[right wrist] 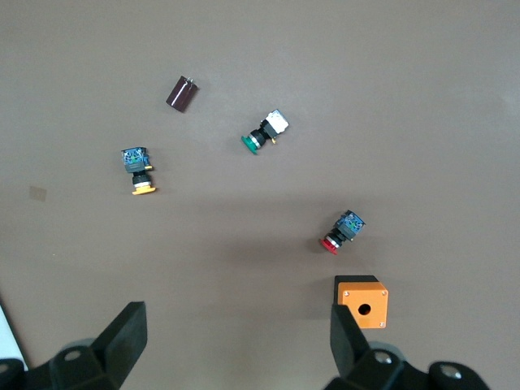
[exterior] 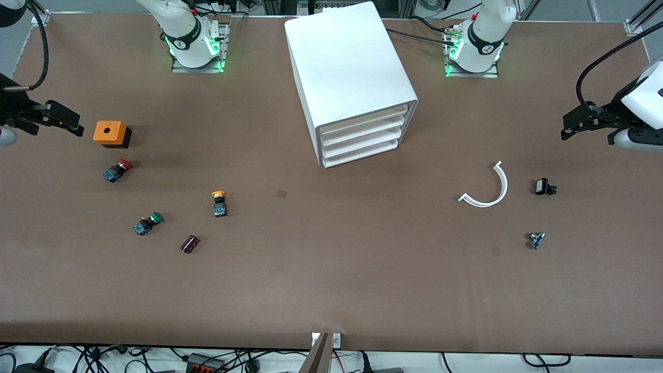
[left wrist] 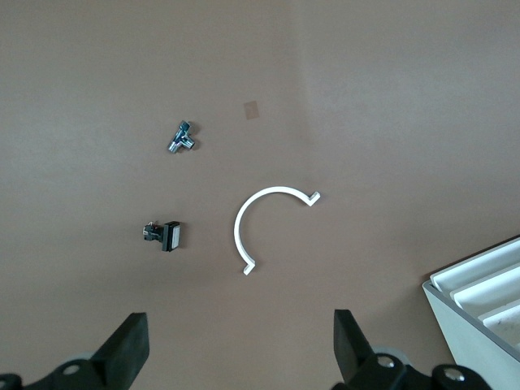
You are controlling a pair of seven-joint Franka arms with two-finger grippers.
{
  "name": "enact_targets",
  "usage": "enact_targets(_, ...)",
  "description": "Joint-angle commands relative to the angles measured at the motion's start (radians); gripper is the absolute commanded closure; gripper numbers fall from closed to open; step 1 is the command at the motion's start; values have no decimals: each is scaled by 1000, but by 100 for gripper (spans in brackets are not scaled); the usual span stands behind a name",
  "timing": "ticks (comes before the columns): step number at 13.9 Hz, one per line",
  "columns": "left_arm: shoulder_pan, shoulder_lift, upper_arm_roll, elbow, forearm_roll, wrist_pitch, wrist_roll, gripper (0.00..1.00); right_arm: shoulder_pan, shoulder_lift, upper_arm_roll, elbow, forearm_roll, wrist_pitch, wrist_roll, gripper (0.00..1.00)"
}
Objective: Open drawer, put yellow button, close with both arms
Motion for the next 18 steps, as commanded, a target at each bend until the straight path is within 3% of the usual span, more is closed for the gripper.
enact_targets(1, -3, 5, -5, 15, 18, -13, -5, 0, -4, -20, 9, -21, 1, 11, 10, 0)
enact_targets(10, -3, 6, -5, 15, 18, -16, -5, 0, 15, 5, 9, -10, 1, 14, 6, 0)
enact_targets(18, -3, 13, -5, 15, 18, -15, -8, 0, 39, 92, 10, -4, 2, 55, -1, 0)
